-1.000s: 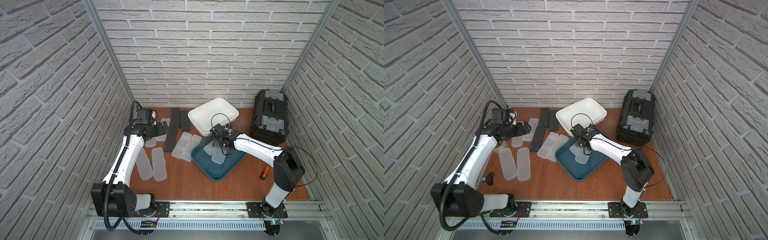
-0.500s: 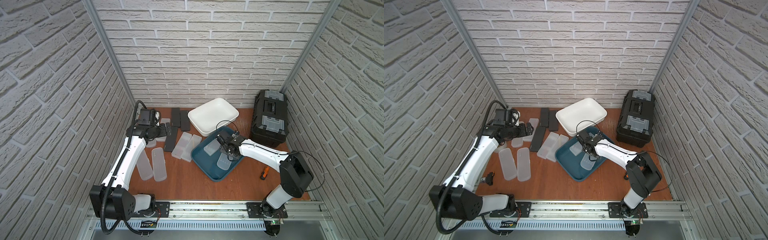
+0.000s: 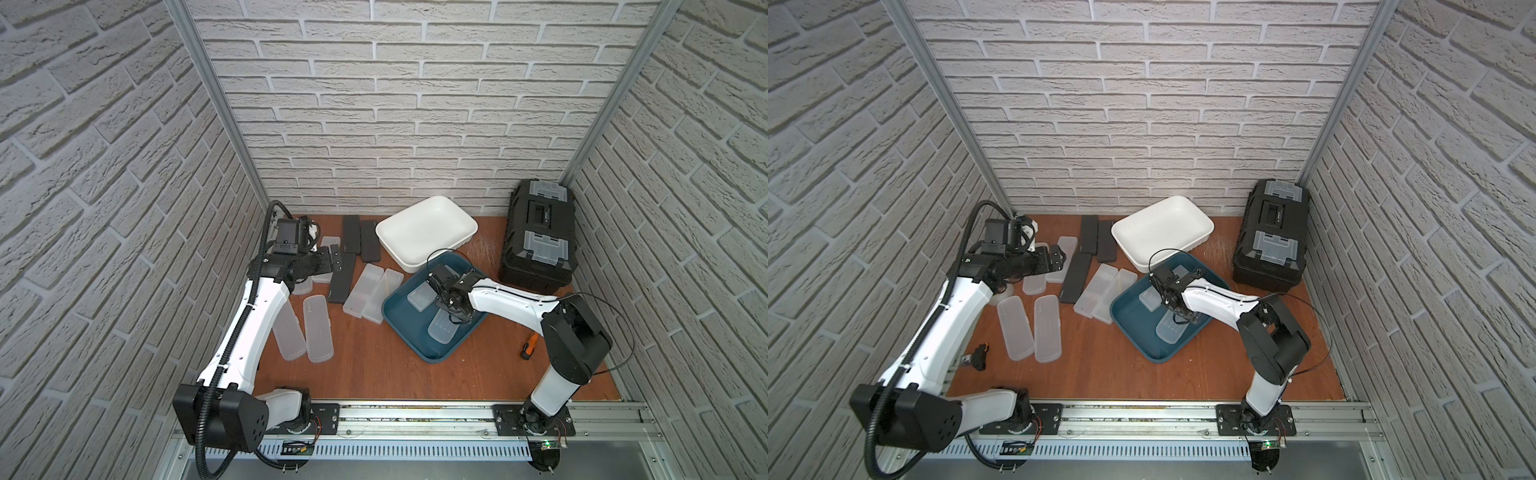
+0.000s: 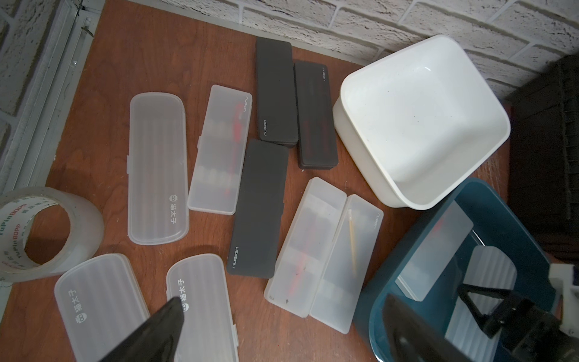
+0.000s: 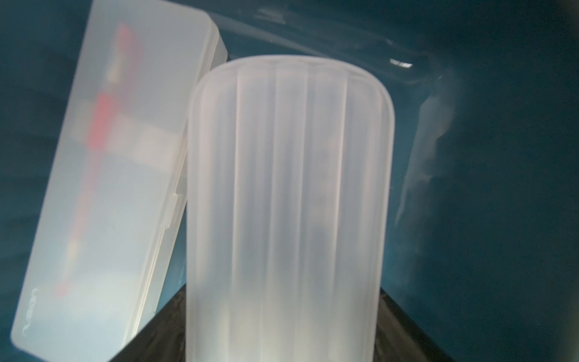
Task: Place the pencil cases by color into the storage box
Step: Place the pencil case at the storage box.
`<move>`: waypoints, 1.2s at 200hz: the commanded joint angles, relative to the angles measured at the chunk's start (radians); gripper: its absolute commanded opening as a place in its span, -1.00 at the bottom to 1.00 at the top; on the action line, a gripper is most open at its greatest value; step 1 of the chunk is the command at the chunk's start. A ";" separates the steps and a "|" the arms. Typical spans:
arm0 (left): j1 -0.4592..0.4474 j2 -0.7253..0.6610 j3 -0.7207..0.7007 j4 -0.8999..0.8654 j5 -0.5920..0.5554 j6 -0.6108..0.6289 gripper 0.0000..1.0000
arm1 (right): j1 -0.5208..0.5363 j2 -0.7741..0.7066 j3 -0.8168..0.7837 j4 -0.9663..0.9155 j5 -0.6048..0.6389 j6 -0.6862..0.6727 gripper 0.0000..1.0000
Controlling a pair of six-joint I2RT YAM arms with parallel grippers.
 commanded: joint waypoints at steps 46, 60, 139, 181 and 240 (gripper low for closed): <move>-0.007 -0.026 -0.006 0.005 -0.005 0.013 0.96 | 0.014 0.067 0.068 -0.004 -0.021 0.127 0.13; -0.006 -0.026 -0.006 0.003 -0.003 0.014 0.97 | 0.009 0.083 0.088 -0.020 -0.015 0.130 0.14; -0.007 -0.027 -0.007 0.001 -0.002 0.017 0.97 | -0.046 0.156 0.174 -0.084 -0.008 0.080 0.15; -0.008 -0.027 -0.007 0.003 -0.002 0.016 0.97 | -0.072 0.152 0.189 -0.094 0.003 0.044 0.16; -0.009 -0.030 -0.010 0.006 -0.002 0.015 0.96 | -0.080 0.180 0.208 -0.114 0.014 0.021 0.24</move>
